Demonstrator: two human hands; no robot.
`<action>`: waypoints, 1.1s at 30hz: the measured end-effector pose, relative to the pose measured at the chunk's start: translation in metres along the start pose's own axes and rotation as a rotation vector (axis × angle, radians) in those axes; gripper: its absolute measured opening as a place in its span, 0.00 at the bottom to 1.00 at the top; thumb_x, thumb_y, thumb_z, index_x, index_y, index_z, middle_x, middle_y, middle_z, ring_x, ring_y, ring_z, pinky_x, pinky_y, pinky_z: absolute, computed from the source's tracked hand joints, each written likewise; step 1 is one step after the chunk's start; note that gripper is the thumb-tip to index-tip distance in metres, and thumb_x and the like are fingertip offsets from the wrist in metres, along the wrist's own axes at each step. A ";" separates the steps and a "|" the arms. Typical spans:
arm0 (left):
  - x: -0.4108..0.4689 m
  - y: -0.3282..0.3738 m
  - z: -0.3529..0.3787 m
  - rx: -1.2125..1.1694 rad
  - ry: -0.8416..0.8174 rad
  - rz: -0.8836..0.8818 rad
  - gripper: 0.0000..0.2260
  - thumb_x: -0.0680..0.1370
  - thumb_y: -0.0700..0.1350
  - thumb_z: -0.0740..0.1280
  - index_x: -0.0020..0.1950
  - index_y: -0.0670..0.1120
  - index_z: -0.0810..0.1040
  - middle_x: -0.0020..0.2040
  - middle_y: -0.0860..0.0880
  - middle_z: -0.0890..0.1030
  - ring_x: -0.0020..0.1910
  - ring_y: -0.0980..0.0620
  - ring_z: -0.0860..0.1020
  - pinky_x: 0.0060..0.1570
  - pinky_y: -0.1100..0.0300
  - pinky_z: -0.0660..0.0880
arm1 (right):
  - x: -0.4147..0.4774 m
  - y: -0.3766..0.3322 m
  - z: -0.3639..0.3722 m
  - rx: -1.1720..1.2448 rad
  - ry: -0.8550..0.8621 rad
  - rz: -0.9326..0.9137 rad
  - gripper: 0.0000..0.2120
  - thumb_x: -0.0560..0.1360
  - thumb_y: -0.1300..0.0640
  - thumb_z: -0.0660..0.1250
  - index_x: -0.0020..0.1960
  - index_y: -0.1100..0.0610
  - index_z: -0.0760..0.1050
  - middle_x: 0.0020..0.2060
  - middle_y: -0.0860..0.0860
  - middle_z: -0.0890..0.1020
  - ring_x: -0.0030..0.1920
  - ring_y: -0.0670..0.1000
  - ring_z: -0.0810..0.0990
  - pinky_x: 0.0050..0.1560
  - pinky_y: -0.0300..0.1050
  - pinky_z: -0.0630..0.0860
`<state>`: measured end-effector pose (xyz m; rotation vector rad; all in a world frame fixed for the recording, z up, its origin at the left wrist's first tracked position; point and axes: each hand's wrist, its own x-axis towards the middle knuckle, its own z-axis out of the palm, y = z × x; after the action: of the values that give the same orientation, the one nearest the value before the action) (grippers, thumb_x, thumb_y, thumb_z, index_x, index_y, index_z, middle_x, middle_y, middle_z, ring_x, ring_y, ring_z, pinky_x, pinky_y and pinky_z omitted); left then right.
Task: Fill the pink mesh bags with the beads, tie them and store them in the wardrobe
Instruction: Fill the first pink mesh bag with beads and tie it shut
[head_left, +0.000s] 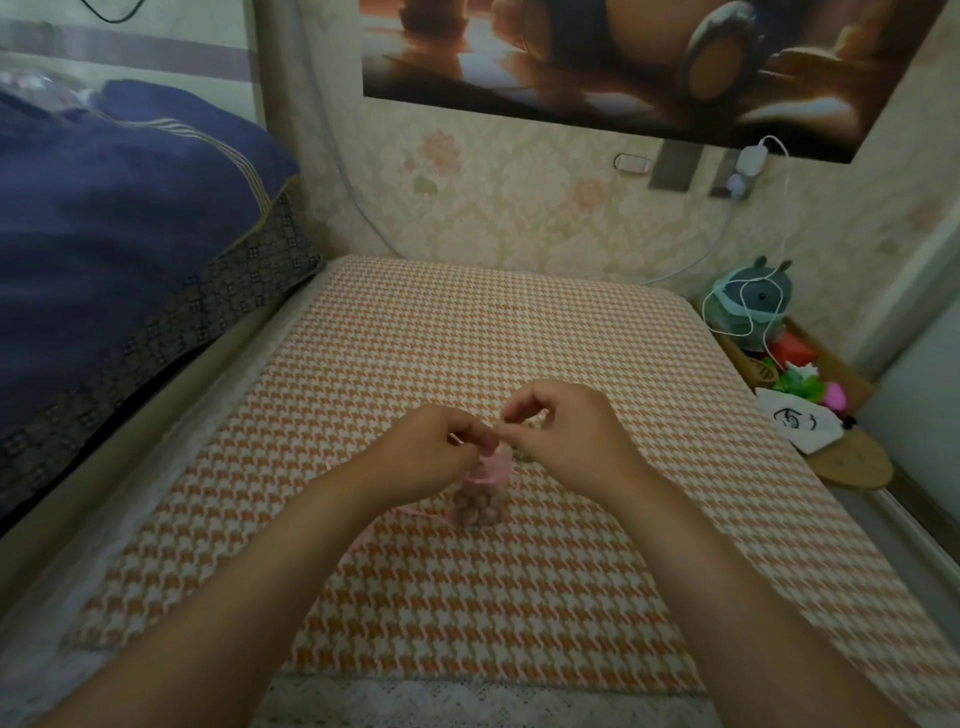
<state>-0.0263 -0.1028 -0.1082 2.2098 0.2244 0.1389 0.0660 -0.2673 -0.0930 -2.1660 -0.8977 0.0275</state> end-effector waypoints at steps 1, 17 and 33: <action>0.000 0.000 0.000 -0.001 -0.002 -0.002 0.11 0.75 0.39 0.65 0.50 0.51 0.85 0.45 0.56 0.85 0.43 0.58 0.83 0.45 0.62 0.80 | -0.002 -0.004 -0.001 0.020 -0.021 -0.027 0.04 0.71 0.51 0.77 0.43 0.47 0.83 0.40 0.41 0.84 0.35 0.33 0.77 0.40 0.35 0.71; -0.001 0.000 -0.004 -0.046 -0.049 0.036 0.12 0.76 0.37 0.65 0.49 0.52 0.84 0.46 0.55 0.85 0.44 0.61 0.82 0.47 0.64 0.78 | -0.008 -0.003 0.001 -0.340 -0.209 -0.156 0.09 0.75 0.49 0.65 0.51 0.41 0.82 0.50 0.38 0.74 0.45 0.38 0.74 0.39 0.36 0.66; -0.003 -0.011 0.005 0.018 -0.183 0.076 0.13 0.67 0.35 0.76 0.47 0.50 0.81 0.36 0.52 0.83 0.32 0.54 0.82 0.31 0.60 0.79 | -0.015 -0.002 0.005 -0.420 -0.276 -0.180 0.09 0.76 0.46 0.67 0.54 0.40 0.83 0.53 0.40 0.77 0.54 0.44 0.76 0.53 0.46 0.74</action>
<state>-0.0295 -0.1004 -0.1203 2.2345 0.0411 -0.0240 0.0523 -0.2724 -0.0989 -2.4956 -1.3541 0.0537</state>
